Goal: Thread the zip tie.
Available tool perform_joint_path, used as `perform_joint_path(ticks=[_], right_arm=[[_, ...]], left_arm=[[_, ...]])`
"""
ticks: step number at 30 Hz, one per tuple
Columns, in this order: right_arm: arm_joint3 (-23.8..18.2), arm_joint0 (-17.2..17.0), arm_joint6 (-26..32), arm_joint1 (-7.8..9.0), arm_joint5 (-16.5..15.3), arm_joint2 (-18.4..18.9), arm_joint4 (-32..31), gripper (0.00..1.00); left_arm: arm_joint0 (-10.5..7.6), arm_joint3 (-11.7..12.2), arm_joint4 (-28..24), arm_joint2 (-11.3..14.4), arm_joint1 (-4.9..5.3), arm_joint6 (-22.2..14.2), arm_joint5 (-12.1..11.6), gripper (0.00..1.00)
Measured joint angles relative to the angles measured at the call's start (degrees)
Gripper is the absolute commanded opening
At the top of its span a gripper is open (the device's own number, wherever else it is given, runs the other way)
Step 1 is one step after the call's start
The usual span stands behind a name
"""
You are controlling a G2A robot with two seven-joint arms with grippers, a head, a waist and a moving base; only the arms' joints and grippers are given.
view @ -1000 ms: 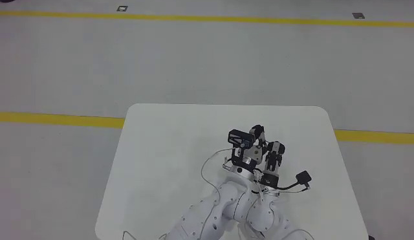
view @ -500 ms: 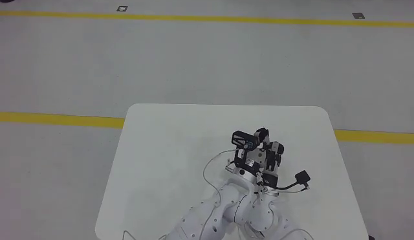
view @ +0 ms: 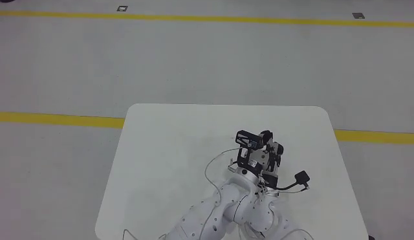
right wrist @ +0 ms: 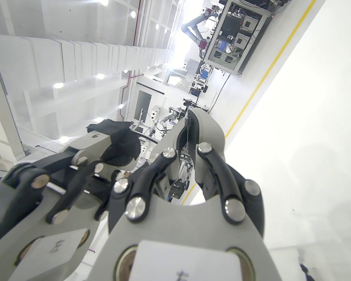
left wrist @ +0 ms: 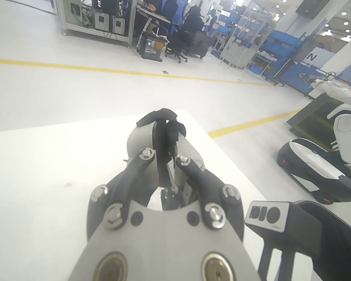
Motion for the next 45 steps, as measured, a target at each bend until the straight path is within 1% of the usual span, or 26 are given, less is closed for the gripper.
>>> perform_joint_path(ticks=[2,3,5,10,11,15,16,17,21,23,29,30,33,38,39,40,44,45], right_arm=[[-0.12,0.03,-0.05,0.00,0.00,-0.10,-0.04,0.00],[-0.23,0.03,-0.14,-0.01,0.00,-0.20,-0.09,0.00],[-0.27,0.04,-0.28,-0.02,0.00,-0.25,-0.11,0.00],[-0.33,0.07,-0.32,-0.01,0.00,-0.22,0.00,0.00],[-0.37,0.07,-0.31,-0.01,0.00,-0.24,0.00,0.00],[-0.12,0.07,-0.15,-0.01,0.00,-0.23,0.01,0.00],[0.02,0.06,-0.13,0.00,0.00,-0.23,-0.01,0.00],[0.12,0.05,-0.13,0.02,0.00,-0.22,-0.03,0.00],[0.33,0.06,-0.08,0.10,0.00,-0.21,-0.03,0.00],[0.31,0.08,0.00,0.13,0.00,-0.26,-0.06,0.00],[0.15,0.12,0.17,0.22,0.00,-0.61,-0.40,0.00],[0.19,0.14,0.15,0.23,0.00,-0.64,-0.40,0.00],[0.34,0.19,0.07,0.28,0.00,-0.69,-0.29,0.00],[0.36,0.26,-0.15,0.36,0.00,-0.82,-0.18,0.00],[0.21,0.25,-0.23,0.37,0.00,-0.82,-0.14,0.16],[0.06,0.22,-0.29,0.39,0.00,-0.82,-0.06,0.29],[-0.34,0.08,-0.42,0.47,0.00,-0.71,0.29,0.30],[-0.40,0.05,-0.48,0.49,0.00,-0.70,0.33,0.32]], left_arm=[[0.05,0.05,0.39,-0.14,0.01,0.53,0.89,0.00],[0.03,0.16,1.10,-0.24,0.01,1.17,1.96,0.00],[0.00,0.23,1.44,-0.28,0.01,1.48,2.48,0.00],[0.03,0.13,1.28,-0.31,0.02,1.35,2.22,0.00],[0.12,-0.10,1.00,-0.38,0.06,1.13,1.78,0.00],[0.45,-1.11,-0.89,-0.36,0.28,-1.12,-1.86,0.00],[0.29,-1.11,-0.95,-0.28,0.32,-1.93,-2.49,0.00],[0.09,-1.00,-0.78,-0.19,0.34,-2.53,-2.64,0.00],[-0.69,-0.49,-0.65,0.06,0.25,-4.21,-2.14,0.00],[-0.80,-0.43,-0.73,0.05,0.23,-4.38,-1.86,0.00],[-0.80,-0.43,-0.65,-0.24,0.18,-3.77,0.12,0.00],[-0.78,-0.45,-0.91,-0.21,0.15,-3.79,0.06,0.00],[-0.76,-0.58,-1.95,-0.10,0.13,-4.21,-1.08,0.00],[-0.89,-0.24,-2.15,-0.19,0.11,-3.76,-0.77,0.00],[-0.78,-0.22,-2.26,-0.34,0.11,-3.25,-0.47,0.00],[-0.68,-0.22,-2.32,-0.44,0.11,-2.84,-0.25,0.00],[-0.61,-0.25,-2.35,-0.51,0.12,-2.52,-0.07,0.00],[-0.61,-0.25,-2.35,-0.50,0.12,-2.54,-0.08,0.00]])
